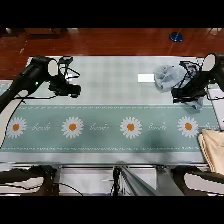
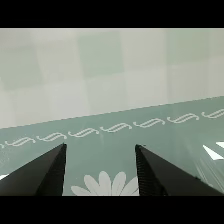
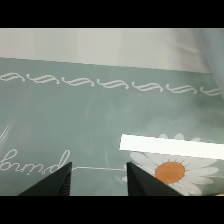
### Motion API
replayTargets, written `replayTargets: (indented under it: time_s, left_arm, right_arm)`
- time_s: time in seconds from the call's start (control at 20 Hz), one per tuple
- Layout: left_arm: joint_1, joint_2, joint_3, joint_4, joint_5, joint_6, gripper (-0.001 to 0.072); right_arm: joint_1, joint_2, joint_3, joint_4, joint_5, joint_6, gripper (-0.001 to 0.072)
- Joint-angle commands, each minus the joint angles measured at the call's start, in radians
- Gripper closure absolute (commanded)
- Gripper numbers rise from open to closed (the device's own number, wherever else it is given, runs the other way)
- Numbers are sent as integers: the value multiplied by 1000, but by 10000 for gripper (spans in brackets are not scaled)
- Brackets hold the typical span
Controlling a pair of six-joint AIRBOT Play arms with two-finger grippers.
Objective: Fold the shirts.
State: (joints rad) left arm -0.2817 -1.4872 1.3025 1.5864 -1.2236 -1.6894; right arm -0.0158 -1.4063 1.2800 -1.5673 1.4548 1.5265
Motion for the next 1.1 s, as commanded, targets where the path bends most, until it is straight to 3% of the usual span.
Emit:
replayTargets:
  time_s: [0.0,1.05]
  left_arm:
    - [1,0,1,0,0,0,196]
    - [1,-6,1,0,0,0,196]
  right_arm:
    - [0,0,0,0,0,0,299]
    - [0,0,0,0,-22,0,299]
